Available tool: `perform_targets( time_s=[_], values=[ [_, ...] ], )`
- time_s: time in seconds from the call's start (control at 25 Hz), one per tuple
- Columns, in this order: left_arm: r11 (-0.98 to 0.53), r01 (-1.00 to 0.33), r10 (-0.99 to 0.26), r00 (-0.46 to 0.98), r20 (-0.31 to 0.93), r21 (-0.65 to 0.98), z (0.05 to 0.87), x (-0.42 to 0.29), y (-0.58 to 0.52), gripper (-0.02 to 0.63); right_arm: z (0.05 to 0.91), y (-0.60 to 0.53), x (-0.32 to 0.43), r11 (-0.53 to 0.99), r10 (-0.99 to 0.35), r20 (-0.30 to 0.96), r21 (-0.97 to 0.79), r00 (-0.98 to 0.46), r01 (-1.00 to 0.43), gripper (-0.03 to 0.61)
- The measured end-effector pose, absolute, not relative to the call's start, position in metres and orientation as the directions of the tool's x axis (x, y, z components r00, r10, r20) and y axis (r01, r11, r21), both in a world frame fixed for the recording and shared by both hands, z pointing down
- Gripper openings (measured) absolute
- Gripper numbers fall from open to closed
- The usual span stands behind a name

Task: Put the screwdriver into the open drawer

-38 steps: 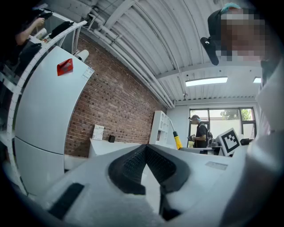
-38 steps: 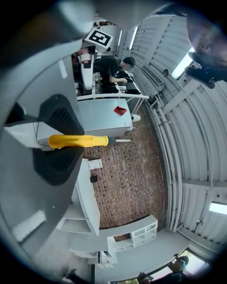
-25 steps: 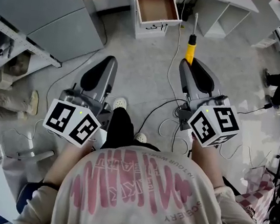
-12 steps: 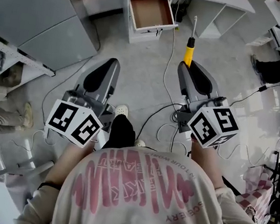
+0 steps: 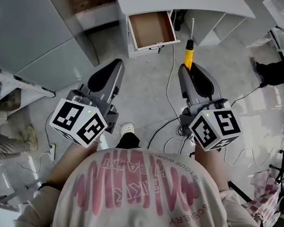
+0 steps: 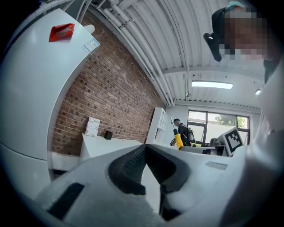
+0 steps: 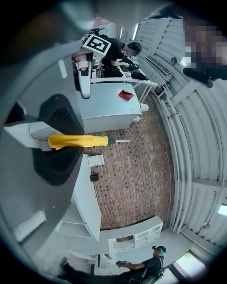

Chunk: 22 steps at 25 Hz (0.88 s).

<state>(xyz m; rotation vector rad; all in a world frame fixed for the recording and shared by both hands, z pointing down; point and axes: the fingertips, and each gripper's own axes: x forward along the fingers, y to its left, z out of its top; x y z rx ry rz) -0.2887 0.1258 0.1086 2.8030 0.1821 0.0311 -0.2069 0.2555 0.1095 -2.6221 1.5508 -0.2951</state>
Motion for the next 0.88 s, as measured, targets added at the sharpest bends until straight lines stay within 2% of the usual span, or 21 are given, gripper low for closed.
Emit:
perform_targets(
  time_s=[0.52, 0.72, 0.88],
  values=[
    [-0.917, 0.202, 0.220, 0.975, 0.014, 0.344, 0.112, -0.227, 0.047, 0.005, 0.128, 0.176, -0.154, -0.530, -0.846, 0.169, -0.161, 0.506, -0.832, 0.097],
    [-0.911, 0.197, 0.216, 0.976, 0.013, 0.363, 0.118, -0.218, 0.024, 0.005, 0.137, 0.155, -0.151, -0.531, -0.843, 0.202, -0.158, 0.499, -0.833, 0.097],
    [-0.906, 0.205, 0.231, 0.973, 0.024, 0.371, 0.121, -0.216, 0.023, 0.005, 0.142, 0.151, -0.149, -0.520, -0.852, 0.213, -0.228, 0.479, -0.823, 0.097]
  ],
)
